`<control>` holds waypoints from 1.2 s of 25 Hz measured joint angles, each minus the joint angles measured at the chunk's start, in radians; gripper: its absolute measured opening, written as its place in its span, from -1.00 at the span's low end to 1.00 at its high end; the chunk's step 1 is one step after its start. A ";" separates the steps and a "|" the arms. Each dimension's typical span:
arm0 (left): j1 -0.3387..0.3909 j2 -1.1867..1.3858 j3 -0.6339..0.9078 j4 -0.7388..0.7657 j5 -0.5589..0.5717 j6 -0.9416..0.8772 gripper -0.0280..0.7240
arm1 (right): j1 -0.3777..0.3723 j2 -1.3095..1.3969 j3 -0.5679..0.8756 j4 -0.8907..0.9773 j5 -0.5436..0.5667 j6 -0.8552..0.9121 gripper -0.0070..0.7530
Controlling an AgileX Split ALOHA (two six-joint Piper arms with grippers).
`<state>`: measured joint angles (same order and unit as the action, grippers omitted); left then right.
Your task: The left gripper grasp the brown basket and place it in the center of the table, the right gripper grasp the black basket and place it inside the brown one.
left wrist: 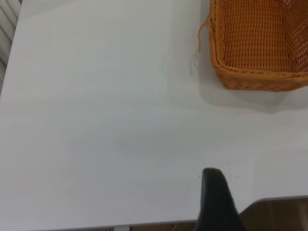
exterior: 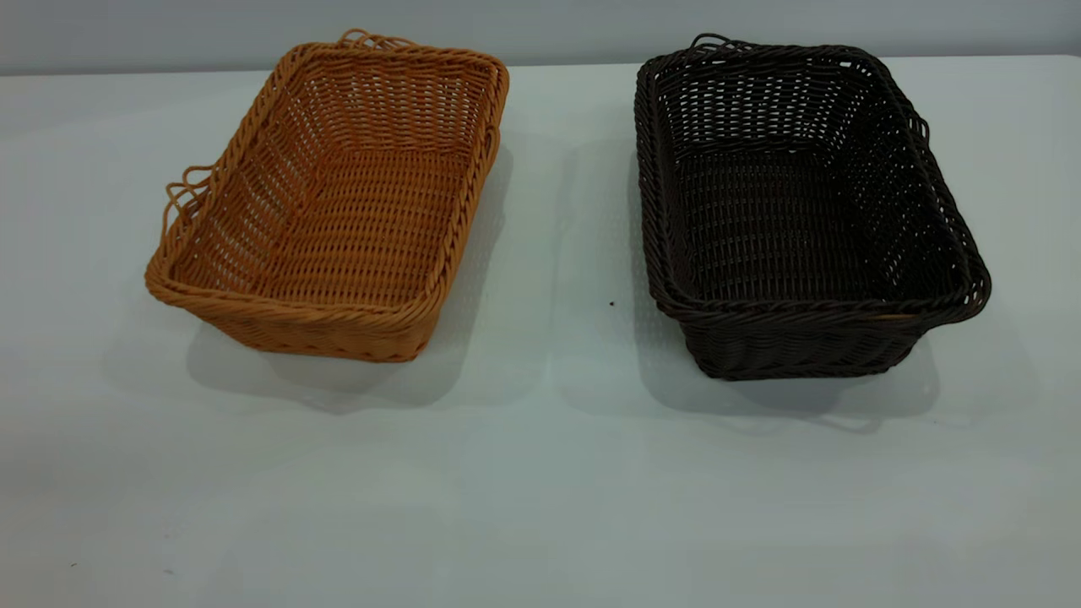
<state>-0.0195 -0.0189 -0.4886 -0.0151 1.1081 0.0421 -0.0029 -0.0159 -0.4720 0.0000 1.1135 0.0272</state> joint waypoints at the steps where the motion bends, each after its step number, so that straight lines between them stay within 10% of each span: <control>1: 0.000 0.000 0.000 0.000 0.000 0.000 0.21 | 0.000 0.000 0.000 0.000 0.000 0.000 0.48; 30: 0.000 0.000 0.000 0.000 0.000 -0.002 0.23 | 0.000 0.000 0.000 0.000 0.000 0.000 0.48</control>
<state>-0.0195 -0.0189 -0.4886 -0.0151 1.1081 0.0405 -0.0029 -0.0159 -0.4720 0.0000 1.1135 0.0272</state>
